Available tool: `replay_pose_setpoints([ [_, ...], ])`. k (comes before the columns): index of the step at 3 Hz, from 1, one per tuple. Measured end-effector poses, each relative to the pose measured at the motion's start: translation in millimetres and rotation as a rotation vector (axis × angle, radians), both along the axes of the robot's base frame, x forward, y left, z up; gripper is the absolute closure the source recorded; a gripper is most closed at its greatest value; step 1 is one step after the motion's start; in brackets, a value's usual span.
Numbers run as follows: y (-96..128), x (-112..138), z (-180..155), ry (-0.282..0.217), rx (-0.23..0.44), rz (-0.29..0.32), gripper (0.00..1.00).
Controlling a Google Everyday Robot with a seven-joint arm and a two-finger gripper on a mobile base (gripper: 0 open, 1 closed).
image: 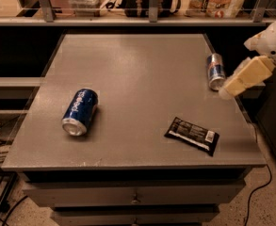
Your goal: Move redbull can near pepsi can
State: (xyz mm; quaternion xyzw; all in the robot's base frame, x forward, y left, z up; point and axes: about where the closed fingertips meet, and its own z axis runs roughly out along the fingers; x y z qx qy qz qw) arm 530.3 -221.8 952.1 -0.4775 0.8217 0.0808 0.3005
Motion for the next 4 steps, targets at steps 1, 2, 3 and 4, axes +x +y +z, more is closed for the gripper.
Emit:
replay_pose_setpoints([
  [1,-2,33,-8,-0.022,0.089,-0.088,0.0],
  [2,-8,63,-25,-0.025,0.155,-0.169,0.0],
  [3,-11,90,-45,-0.006,0.18,-0.226,0.0],
  [4,-18,110,-64,0.018,0.183,-0.283,0.0],
])
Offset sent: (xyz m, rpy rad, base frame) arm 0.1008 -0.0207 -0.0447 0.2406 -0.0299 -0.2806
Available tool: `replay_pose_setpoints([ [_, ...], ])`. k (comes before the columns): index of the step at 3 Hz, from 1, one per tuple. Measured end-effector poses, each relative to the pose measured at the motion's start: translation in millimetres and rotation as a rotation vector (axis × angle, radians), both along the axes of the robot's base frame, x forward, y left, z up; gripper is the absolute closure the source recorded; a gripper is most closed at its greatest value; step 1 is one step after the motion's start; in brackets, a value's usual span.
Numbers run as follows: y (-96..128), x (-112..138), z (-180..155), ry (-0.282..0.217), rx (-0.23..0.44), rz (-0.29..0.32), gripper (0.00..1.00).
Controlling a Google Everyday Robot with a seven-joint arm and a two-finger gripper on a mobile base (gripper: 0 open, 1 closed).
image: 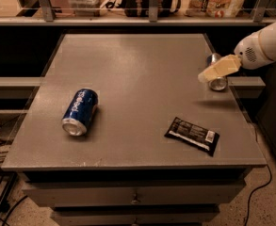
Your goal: Move redbull can near pepsi can
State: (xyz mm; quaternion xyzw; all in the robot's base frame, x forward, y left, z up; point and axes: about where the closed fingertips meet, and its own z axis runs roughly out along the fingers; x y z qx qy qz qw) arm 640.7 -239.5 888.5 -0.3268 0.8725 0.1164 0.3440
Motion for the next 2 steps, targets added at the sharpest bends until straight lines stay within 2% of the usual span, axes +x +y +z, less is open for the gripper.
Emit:
replay_pose_setpoints([
  [1,-8,15,-19,0.035,0.005,-0.055,0.0],
  [2,-9,24,-35,0.071,0.01,-0.087,0.17],
])
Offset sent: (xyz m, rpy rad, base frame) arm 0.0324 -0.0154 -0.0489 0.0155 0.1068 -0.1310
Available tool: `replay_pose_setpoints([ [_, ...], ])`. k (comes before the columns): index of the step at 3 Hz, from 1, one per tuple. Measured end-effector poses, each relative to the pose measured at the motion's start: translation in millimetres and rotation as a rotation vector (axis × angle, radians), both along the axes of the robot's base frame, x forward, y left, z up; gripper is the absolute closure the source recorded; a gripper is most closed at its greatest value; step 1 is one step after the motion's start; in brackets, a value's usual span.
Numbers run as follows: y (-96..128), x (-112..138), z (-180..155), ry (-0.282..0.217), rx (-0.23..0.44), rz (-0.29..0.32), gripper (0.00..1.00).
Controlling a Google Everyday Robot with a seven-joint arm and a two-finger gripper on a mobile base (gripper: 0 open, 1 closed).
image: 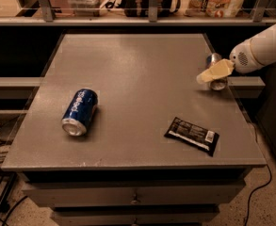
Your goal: Move redbull can near pepsi can
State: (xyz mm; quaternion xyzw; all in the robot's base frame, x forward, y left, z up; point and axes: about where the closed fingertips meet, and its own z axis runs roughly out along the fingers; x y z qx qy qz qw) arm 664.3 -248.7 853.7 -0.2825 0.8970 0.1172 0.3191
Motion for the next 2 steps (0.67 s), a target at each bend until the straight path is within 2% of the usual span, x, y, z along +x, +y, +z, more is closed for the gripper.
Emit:
replay_pose_setpoints([
  [1,2.1,4.0,-11.1,0.023,-0.015,-0.007,0.4],
  [2,6.6,3.3,-10.3,0.028,-0.063,0.001,0.64],
])
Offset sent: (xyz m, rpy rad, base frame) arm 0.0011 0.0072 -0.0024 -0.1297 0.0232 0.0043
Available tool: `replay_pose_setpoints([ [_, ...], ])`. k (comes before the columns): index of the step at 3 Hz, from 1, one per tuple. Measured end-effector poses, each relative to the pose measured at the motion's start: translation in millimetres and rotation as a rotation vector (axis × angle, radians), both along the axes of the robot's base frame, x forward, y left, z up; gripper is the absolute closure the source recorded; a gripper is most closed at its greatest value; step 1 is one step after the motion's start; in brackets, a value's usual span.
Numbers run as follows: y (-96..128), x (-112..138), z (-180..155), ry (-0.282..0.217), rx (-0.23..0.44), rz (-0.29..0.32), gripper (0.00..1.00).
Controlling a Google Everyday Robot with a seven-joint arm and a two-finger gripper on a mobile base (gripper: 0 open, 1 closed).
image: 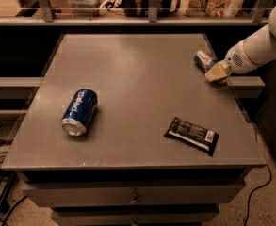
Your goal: Move redbull can near pepsi can
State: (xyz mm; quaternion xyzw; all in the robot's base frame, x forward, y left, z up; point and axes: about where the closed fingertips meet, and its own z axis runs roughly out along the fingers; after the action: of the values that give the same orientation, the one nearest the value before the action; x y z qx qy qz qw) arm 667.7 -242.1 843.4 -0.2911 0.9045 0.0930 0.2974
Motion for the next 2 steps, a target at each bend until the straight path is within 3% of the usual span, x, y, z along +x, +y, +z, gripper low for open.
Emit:
replay_pose_setpoints([
  [1,2.2,-0.6,1.5,0.001,-0.03,0.005,0.87],
  [2,3.1,-1.1,2.4,0.002,-0.046,0.008,1.0],
])
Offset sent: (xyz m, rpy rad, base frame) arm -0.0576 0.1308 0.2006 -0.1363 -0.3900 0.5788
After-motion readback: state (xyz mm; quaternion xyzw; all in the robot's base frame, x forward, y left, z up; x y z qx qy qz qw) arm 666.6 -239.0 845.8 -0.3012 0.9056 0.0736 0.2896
